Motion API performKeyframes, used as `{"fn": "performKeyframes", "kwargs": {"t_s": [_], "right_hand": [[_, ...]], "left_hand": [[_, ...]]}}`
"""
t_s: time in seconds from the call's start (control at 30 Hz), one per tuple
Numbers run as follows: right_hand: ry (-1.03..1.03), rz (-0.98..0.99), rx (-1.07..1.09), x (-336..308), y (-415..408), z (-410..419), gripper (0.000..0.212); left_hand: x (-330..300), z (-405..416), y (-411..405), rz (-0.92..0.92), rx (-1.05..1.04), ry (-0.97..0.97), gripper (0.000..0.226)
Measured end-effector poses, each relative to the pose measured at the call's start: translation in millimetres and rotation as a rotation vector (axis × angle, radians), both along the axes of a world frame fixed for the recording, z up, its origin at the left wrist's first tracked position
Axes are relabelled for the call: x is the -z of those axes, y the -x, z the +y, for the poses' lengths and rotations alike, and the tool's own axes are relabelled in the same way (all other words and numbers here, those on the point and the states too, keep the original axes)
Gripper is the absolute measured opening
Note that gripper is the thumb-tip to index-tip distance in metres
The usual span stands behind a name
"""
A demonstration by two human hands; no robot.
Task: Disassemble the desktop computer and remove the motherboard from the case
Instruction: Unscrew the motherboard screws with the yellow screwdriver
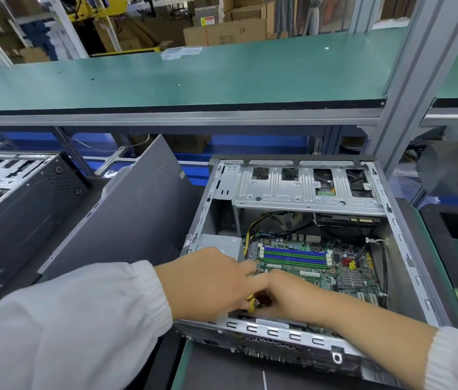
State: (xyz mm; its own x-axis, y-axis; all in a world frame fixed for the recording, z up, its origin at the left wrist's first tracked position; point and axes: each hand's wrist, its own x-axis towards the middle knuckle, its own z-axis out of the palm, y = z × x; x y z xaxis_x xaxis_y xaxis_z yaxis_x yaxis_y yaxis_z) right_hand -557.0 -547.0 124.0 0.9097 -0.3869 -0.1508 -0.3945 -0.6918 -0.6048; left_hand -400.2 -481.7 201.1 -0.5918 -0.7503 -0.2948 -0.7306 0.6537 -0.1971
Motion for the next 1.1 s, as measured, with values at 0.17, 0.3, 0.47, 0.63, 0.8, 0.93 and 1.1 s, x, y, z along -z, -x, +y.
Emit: {"fn": "performKeyframes", "kwargs": {"t_s": [0.17,0.3,0.47,0.63,0.8,0.93,1.1], "right_hand": [[0.000,0.018,0.006,1,-2,0,0.025],[0.030,0.031,-0.008,1,-2,0,0.031],[-0.036,-0.036,-0.009,2,0,0,0.024],[-0.028,0.026,0.007,0,-1,-1,0.029],[-0.035,0.019,0.015,2,-1,1,0.035],[-0.123,-0.067,0.005,-3,0,1,0.017],[-0.038,0.099,0.009,2,-3,-2,0.024]], "left_hand": [[3,1,5,-0.125,-0.005,0.025,0.025],[9,0,15,-0.139,-0.076,0.098,0.059],[-1,5,-1,0.069,0.037,-0.010,0.019],[7,-1,14,-0.143,-0.075,0.061,0.055],[0,1,13,0.017,-0.111,0.045,0.048],[-8,2,6,0.016,0.015,-0.005,0.024],[9,-5,22,-0.115,-0.113,0.119,0.057]]}}
